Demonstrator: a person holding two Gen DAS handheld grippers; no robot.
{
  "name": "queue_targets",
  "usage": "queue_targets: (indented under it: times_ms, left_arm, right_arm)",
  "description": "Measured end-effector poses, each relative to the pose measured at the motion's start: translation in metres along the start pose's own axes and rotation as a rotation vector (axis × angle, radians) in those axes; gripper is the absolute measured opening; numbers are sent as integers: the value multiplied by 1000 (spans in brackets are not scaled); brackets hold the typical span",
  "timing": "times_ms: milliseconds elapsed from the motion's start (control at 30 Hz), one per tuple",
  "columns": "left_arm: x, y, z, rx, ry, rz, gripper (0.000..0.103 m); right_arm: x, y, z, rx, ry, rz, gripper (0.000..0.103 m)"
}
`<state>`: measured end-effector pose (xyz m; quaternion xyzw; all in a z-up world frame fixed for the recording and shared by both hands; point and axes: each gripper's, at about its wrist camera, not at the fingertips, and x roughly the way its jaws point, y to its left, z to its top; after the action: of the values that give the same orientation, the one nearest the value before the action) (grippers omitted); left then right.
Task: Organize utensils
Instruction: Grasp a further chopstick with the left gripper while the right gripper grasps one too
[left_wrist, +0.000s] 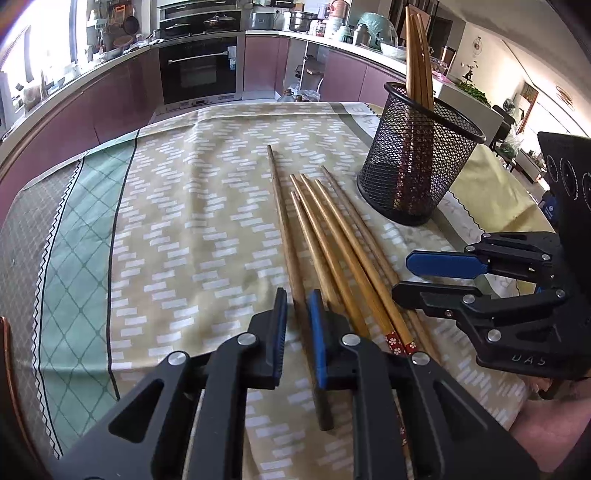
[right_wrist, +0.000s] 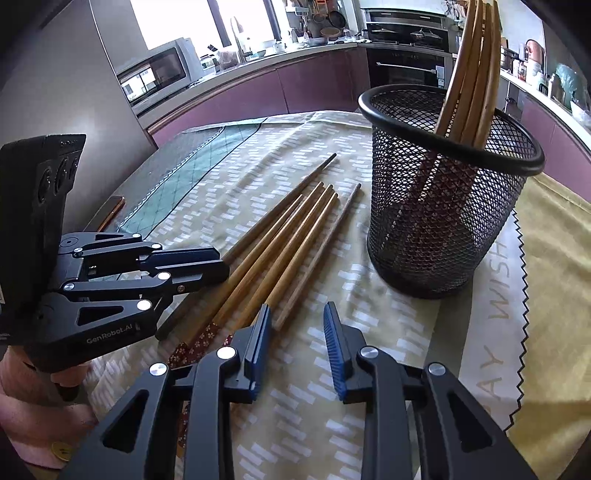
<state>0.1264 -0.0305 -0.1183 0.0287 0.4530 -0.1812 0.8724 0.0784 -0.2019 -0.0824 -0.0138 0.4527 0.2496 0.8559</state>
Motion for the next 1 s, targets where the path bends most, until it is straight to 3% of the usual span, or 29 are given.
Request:
queue_targets:
  times_ms: [433,700,1000]
  left_arm:
    - [-29,0,-39,-145,7,2,8]
    - [-22,-6,-23,-61,4,34,15]
    - [4,-7,10,6,20,45,15]
  right_arm:
    - [-5,-7,-1,-20,28,-27,26]
    - [2,-2,4,-33,30,-58,27]
    - [14,2,15,-17,-3,-95,27]
